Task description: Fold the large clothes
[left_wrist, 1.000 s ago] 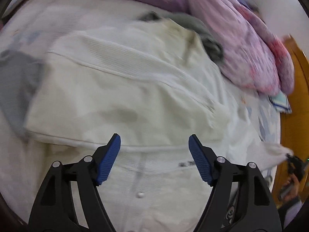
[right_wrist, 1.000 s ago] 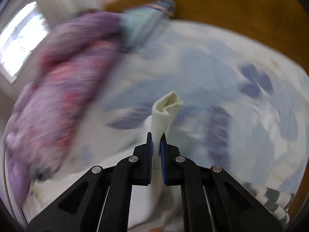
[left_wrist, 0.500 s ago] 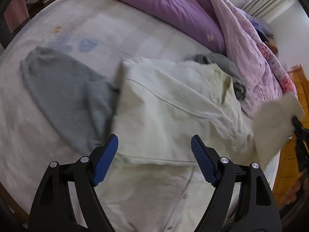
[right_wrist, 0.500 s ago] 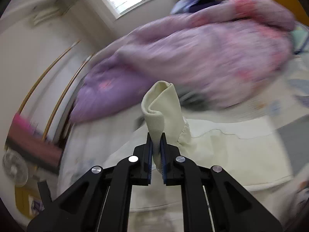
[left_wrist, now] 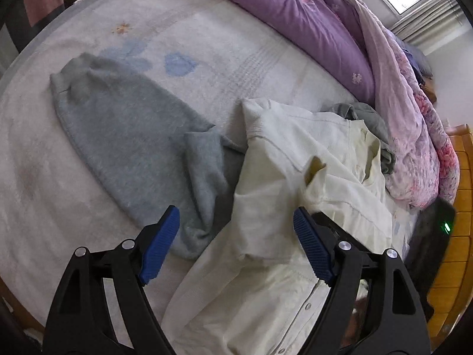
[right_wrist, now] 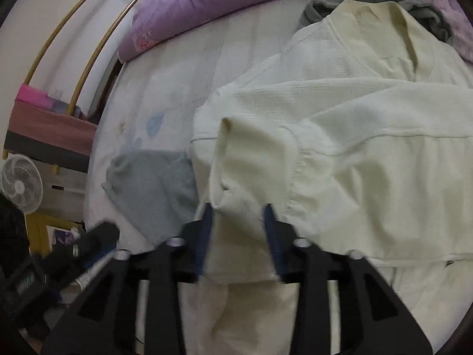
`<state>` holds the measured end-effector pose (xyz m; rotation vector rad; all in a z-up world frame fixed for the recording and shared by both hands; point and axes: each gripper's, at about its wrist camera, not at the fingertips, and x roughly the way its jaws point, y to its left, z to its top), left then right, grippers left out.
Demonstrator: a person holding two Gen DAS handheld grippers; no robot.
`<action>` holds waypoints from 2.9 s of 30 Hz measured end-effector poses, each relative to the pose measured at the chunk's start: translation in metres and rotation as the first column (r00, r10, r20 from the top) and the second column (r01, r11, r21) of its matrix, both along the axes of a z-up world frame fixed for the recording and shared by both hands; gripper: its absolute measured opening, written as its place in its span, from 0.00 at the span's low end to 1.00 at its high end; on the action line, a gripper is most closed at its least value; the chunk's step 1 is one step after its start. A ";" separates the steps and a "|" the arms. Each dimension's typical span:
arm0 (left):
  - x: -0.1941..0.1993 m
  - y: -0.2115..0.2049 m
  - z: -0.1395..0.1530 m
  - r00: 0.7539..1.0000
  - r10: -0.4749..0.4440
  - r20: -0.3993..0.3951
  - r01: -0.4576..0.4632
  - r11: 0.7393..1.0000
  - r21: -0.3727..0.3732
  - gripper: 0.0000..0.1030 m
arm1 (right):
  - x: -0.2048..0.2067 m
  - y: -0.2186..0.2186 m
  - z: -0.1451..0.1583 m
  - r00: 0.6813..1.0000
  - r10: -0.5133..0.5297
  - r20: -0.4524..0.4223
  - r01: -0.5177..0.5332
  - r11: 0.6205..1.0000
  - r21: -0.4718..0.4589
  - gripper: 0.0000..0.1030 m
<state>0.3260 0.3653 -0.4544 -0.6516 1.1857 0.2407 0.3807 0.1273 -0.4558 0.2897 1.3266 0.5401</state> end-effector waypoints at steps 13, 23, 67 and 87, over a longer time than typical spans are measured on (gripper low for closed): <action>0.103 -0.088 -0.033 0.980 -0.199 0.006 0.199 0.980 0.023 0.78 | 0.037 -0.274 -0.025 0.906 -0.423 -0.013 0.409 0.885 -0.223 0.15; 0.172 -0.004 -0.080 0.989 -0.070 -0.128 0.073 0.997 0.021 0.86 | 0.129 -0.376 -0.040 0.824 -0.564 -0.055 0.537 0.808 -0.242 0.58; -0.078 -0.078 0.062 0.974 -0.228 0.000 0.226 0.965 0.129 0.11 | -0.152 -0.386 0.082 0.936 -0.333 0.114 0.347 0.929 -0.132 0.08; -0.239 -0.062 -0.001 0.985 0.149 -0.092 -0.144 0.988 0.059 0.51 | -0.244 -0.375 0.033 0.909 -0.401 -0.113 0.376 0.906 -0.193 0.12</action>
